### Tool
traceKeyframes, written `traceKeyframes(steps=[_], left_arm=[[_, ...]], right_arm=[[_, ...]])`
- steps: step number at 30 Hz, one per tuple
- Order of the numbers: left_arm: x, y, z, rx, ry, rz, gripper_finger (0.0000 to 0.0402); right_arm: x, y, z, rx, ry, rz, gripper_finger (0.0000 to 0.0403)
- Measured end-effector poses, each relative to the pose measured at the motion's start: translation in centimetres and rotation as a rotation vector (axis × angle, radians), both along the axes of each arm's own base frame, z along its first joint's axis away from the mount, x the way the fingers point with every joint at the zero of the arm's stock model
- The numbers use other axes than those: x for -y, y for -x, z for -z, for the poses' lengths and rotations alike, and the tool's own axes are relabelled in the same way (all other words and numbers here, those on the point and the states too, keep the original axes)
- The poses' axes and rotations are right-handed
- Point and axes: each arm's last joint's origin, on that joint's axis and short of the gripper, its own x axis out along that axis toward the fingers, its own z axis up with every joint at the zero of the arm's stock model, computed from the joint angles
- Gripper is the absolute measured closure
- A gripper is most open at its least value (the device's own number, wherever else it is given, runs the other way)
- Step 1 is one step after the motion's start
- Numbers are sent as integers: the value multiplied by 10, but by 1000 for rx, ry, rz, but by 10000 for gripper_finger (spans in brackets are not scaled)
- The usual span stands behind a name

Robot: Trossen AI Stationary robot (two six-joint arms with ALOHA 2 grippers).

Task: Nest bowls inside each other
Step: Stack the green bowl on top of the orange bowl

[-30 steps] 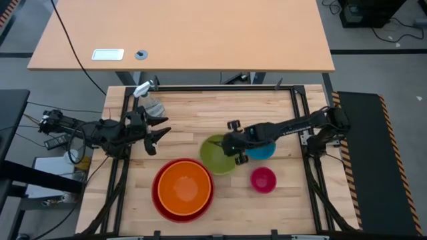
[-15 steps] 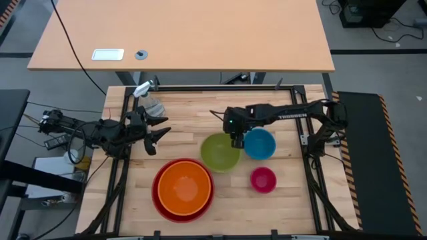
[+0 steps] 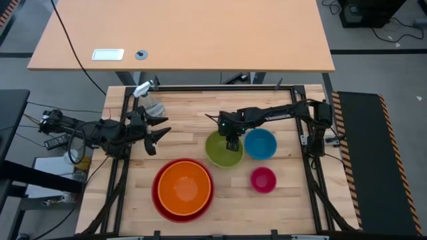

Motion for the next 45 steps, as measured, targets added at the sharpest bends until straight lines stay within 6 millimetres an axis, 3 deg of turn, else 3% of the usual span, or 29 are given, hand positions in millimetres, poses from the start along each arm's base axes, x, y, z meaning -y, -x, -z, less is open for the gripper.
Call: traceKeyframes(steps=[5, 9, 13, 16, 25, 30, 36, 45], left_arm=[[0, 0, 0, 3, 7, 0, 194], [0, 0, 1, -1, 11, 0, 194], [0, 0, 2, -19, 18, 0, 194], [0, 0, 8, -64, 42, -2, 194], [-2, 1, 8, -43, 93, -48, 194], [-6, 4, -10, -3, 98, -68, 193], [-11, 8, -31, 30, 75, -93, 193], [-10, 9, -33, 41, 91, -77, 194]], right_arm=[[2, -4, -7, 64, -17, 4, 345], [8, -3, -27, 120, -17, -14, 384], [10, 5, -54, 172, 59, -60, 388], [6, 10, -89, 326, 95, -86, 386], [-39, 22, -154, 678, 32, -242, 386], [-79, 3, -144, 708, 33, -328, 386], [-117, -50, -126, 689, 3, -409, 385], [-138, -123, -105, 726, -12, -449, 381]])
